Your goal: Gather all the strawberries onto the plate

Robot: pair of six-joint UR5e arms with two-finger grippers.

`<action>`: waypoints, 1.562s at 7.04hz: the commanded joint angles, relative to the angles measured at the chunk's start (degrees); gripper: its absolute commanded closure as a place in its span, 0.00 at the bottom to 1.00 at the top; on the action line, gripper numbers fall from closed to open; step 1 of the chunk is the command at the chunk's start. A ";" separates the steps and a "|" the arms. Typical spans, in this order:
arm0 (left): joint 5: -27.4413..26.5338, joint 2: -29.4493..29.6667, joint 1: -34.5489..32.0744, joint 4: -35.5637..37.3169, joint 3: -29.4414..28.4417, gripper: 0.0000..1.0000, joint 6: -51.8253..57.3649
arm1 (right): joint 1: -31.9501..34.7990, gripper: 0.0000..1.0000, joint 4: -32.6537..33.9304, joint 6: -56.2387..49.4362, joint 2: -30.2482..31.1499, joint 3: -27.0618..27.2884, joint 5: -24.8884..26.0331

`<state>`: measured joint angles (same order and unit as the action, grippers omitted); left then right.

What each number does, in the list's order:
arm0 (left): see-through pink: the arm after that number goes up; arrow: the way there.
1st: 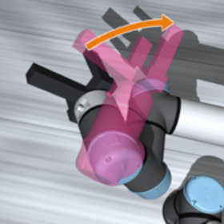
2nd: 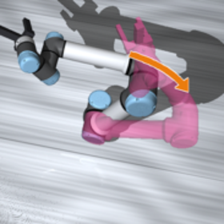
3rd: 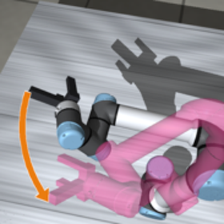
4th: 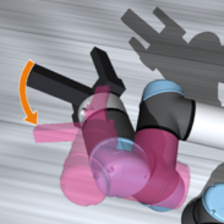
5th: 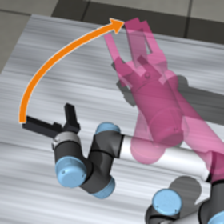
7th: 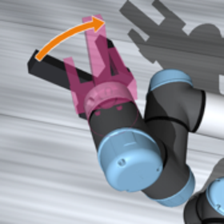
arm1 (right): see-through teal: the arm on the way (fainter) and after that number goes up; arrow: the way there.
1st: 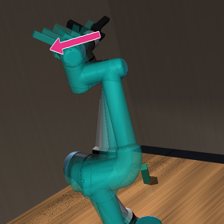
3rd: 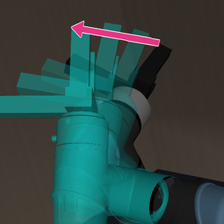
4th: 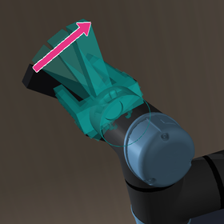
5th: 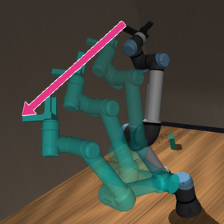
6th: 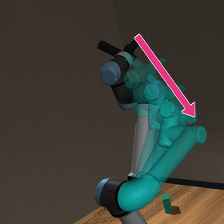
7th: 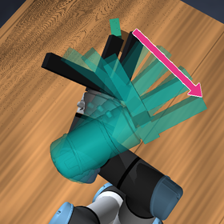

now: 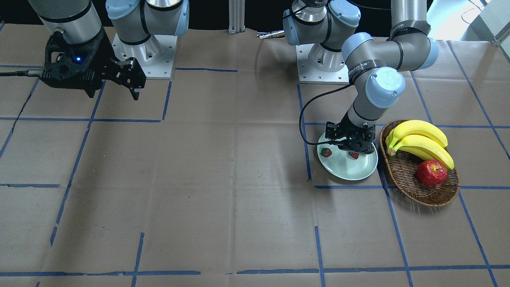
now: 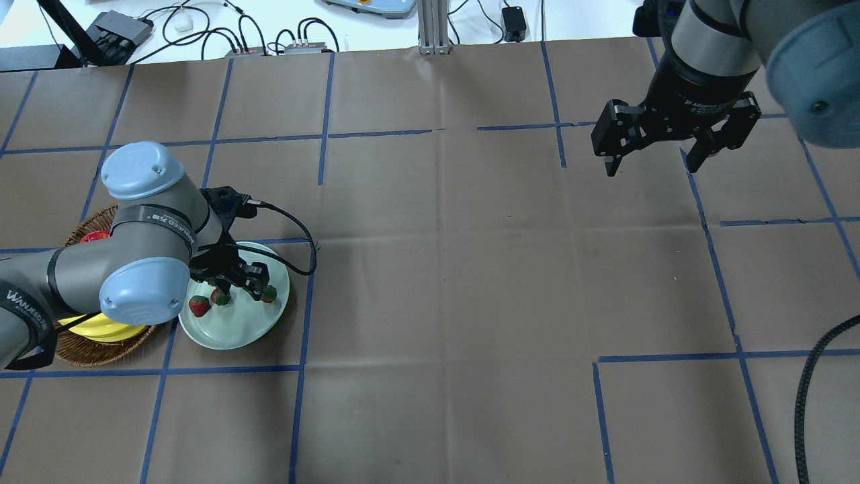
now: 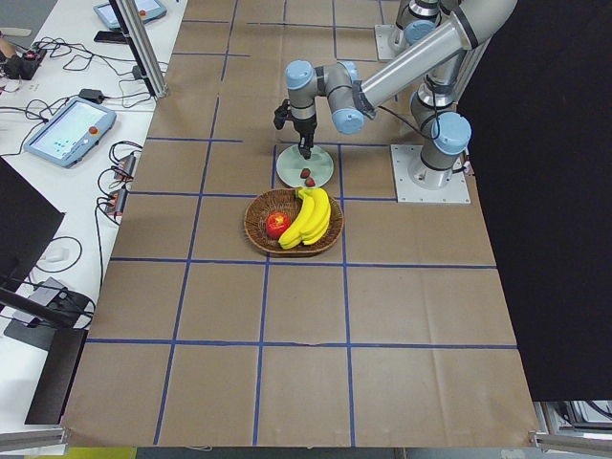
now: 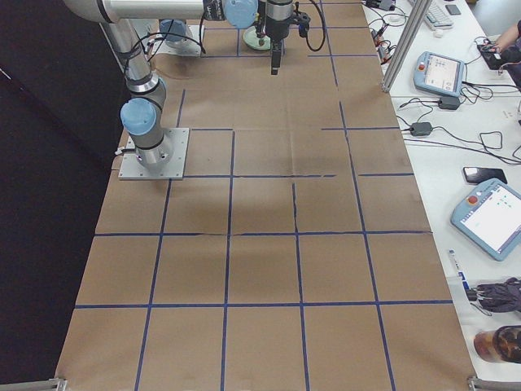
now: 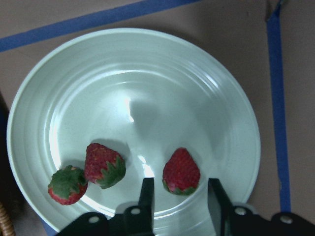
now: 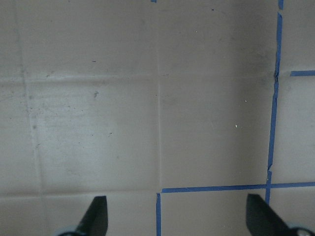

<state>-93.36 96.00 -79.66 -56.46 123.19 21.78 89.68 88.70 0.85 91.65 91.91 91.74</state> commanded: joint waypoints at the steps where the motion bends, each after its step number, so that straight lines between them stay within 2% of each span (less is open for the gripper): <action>1: -0.16 -2.12 -0.15 -2.58 -4.07 0.15 -0.42 | 0.05 0.00 0.07 -0.06 -0.06 0.12 -0.07; 3: 0.80 -4.23 -2.76 -16.85 -13.54 0.15 -7.68 | -0.04 0.00 0.07 -0.06 0.02 0.03 -0.07; 5: 0.63 -5.74 -10.13 -29.27 -24.70 0.14 -15.40 | 0.05 0.00 0.07 -0.06 0.02 0.03 -0.07; 6: 0.81 -5.74 -12.95 -35.32 -30.58 0.07 -16.41 | 0.05 0.00 0.07 -0.06 0.02 0.03 -0.07; 7: 2.98 -6.44 -13.76 -38.43 -34.12 0.03 -16.42 | 0.05 0.00 -0.02 -0.06 0.11 0.12 -0.07; 8: 5.70 -6.70 -13.77 -39.16 -35.20 0.01 -15.90 | 0.05 0.00 0.07 0.03 0.02 0.20 -0.07; 11: 2.74 -5.49 -13.42 -39.08 -33.37 0.01 -15.28 | 0.05 0.00 -0.02 -0.06 0.02 0.12 -0.07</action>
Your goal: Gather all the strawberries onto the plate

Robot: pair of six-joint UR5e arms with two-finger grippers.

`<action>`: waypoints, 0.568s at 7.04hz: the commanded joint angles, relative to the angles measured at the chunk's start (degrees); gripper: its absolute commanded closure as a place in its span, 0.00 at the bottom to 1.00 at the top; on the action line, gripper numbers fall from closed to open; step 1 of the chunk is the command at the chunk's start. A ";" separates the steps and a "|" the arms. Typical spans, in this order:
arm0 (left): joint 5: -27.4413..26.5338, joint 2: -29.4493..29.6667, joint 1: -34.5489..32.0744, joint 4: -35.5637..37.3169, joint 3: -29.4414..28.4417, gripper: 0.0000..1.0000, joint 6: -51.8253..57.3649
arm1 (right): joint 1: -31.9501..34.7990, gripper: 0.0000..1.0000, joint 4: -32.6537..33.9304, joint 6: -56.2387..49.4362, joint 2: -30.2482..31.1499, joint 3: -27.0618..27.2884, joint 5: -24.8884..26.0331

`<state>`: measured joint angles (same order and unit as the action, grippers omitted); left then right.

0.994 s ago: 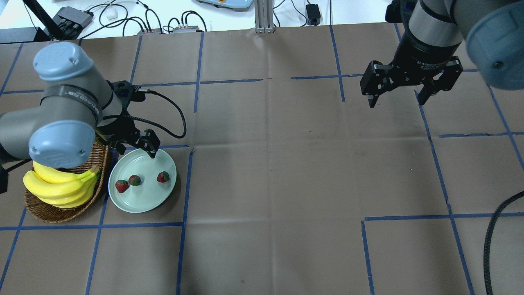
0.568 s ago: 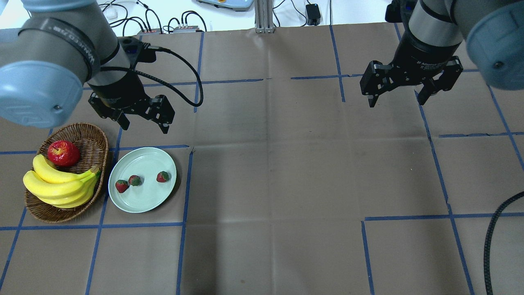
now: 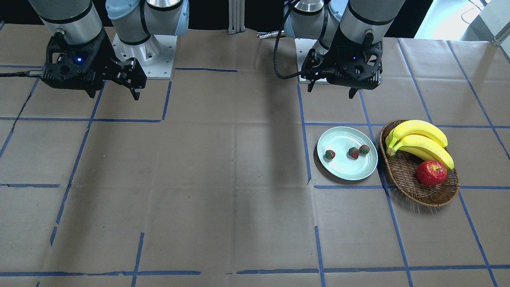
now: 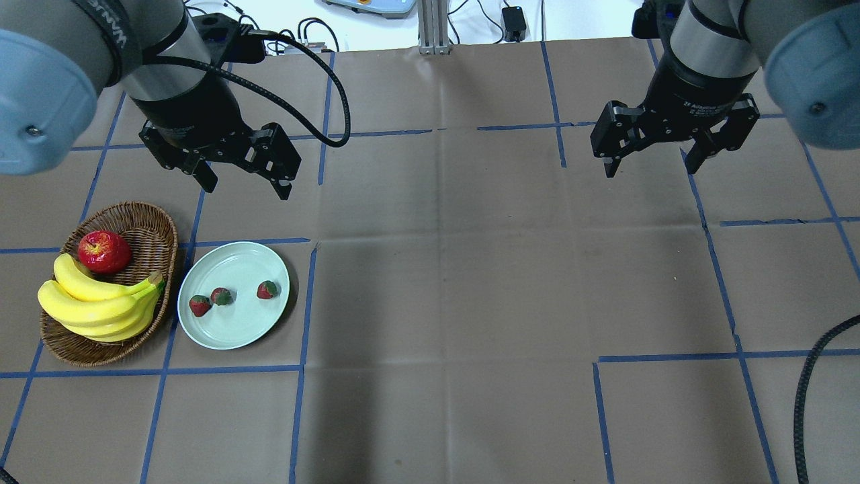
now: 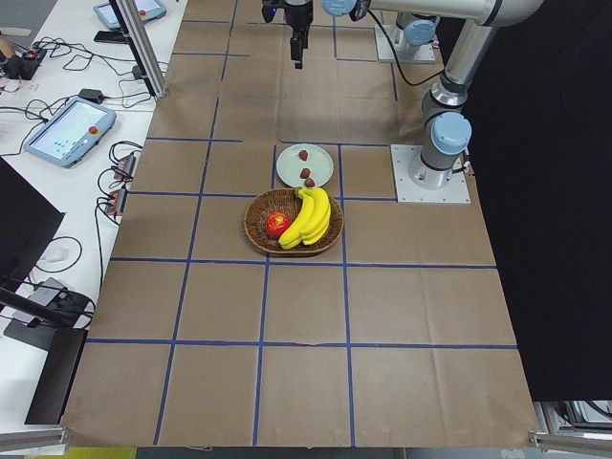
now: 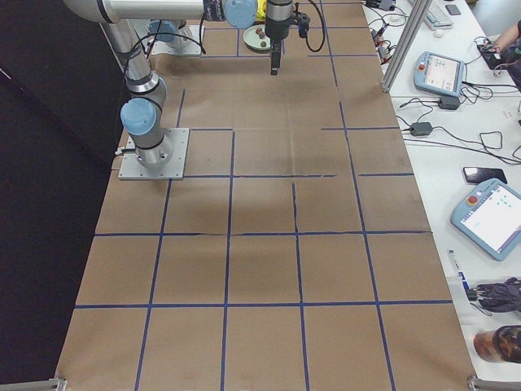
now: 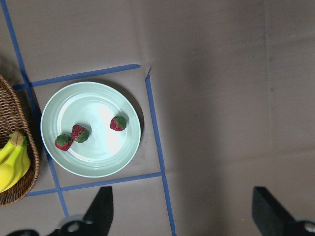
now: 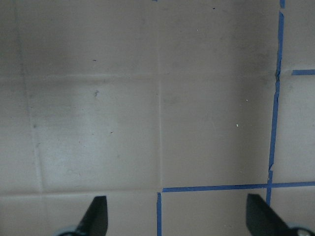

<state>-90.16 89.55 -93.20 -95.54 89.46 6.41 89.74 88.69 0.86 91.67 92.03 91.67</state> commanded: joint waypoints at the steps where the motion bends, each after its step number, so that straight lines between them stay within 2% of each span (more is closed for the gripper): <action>1: -0.72 0.81 0.13 -0.43 0.53 0.01 0.09 | 0.00 0.00 -0.01 -0.07 0.00 -0.01 0.00; 4: -0.90 0.46 0.65 0.18 3.61 0.01 0.09 | -0.09 0.00 -0.01 -0.07 0.00 -0.01 0.00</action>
